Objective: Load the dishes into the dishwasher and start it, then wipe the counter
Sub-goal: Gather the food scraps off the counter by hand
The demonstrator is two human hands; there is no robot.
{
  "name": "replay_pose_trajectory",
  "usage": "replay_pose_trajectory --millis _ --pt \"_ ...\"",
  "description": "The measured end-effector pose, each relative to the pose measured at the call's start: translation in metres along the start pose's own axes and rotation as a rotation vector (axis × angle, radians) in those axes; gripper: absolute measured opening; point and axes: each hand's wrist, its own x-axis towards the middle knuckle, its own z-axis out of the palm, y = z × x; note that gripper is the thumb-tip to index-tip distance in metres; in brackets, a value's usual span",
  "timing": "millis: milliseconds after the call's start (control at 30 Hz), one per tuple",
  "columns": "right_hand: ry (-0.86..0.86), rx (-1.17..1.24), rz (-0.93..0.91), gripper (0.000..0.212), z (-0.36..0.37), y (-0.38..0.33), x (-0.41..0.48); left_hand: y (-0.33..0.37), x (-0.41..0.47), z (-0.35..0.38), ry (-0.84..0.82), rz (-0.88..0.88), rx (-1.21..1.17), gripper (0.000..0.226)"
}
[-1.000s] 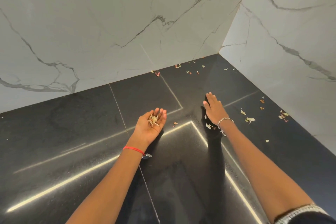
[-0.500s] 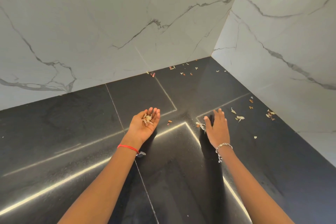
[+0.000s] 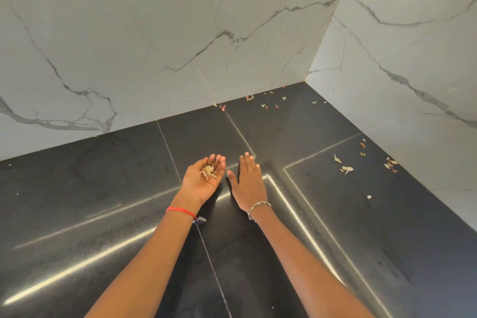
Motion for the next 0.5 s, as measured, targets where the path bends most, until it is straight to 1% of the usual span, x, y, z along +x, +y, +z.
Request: replay_pose_trajectory --millis 133,233,267,367,433,500 --pt "-0.038 0.042 -0.197 0.048 -0.005 0.008 -0.013 -0.001 -0.002 -0.001 0.004 -0.001 -0.018 0.028" --pt "-0.090 -0.046 -0.324 0.048 -0.014 0.023 -0.026 -0.002 -0.004 -0.001 0.008 -0.006 -0.018 0.028" --pt "-0.108 -0.068 -0.344 0.051 -0.016 0.028 -0.031 -0.003 -0.004 -0.002 0.009 -0.007 -0.019 0.027" --pt "-0.148 -0.052 -0.363 0.072 -0.027 0.042 -0.045 -0.005 -0.005 -0.002 0.006 -0.015 -0.019 0.028" --pt "-0.139 -0.034 -0.353 0.070 -0.033 0.049 -0.053 -0.007 -0.007 -0.002 0.002 -0.019 -0.013 0.028" --pt "-0.083 -0.068 -0.339 0.059 -0.034 0.055 -0.058 -0.009 -0.009 -0.002 0.001 -0.017 0.000 0.028"
